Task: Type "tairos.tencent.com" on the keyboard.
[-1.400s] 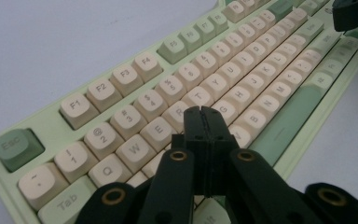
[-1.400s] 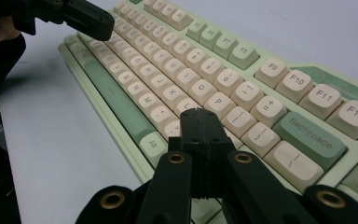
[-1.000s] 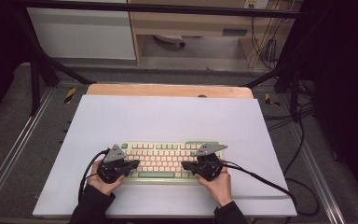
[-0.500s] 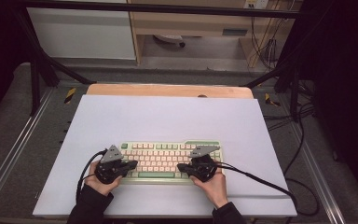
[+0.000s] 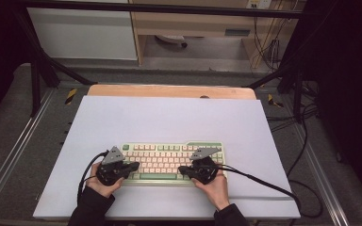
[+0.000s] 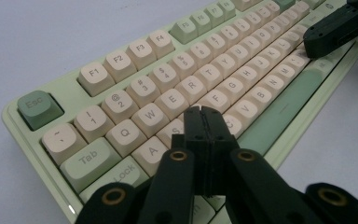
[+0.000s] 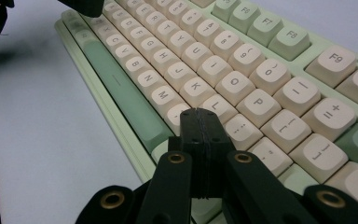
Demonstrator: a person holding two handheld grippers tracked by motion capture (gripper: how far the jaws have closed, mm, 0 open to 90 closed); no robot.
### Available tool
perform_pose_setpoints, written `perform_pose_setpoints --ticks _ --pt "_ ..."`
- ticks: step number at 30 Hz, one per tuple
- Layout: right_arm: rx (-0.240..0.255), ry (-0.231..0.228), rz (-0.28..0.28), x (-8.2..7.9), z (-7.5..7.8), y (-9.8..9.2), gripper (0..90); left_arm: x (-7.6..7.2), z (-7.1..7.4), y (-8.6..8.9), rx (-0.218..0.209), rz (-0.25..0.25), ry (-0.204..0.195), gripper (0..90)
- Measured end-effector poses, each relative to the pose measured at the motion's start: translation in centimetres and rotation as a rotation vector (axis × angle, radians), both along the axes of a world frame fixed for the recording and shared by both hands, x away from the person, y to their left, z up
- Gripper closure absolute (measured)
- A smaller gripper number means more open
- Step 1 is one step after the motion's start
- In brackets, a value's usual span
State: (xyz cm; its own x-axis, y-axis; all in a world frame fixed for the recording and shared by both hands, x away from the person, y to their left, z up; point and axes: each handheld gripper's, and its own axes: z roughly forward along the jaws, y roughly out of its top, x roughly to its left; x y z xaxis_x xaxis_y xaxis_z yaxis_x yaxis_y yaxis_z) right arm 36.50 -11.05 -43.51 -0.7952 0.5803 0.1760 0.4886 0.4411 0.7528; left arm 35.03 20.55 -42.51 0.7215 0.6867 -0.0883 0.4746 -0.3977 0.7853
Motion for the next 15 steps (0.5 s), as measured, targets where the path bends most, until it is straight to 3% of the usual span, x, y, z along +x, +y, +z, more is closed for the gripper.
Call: perform_pose_setpoints --ticks 15 --pt "-0.006 -0.041 -0.01 -0.3 1.4 -1.0 90.0 -0.2 0.2 -0.5 -0.003 -0.009 -0.009 89.8"
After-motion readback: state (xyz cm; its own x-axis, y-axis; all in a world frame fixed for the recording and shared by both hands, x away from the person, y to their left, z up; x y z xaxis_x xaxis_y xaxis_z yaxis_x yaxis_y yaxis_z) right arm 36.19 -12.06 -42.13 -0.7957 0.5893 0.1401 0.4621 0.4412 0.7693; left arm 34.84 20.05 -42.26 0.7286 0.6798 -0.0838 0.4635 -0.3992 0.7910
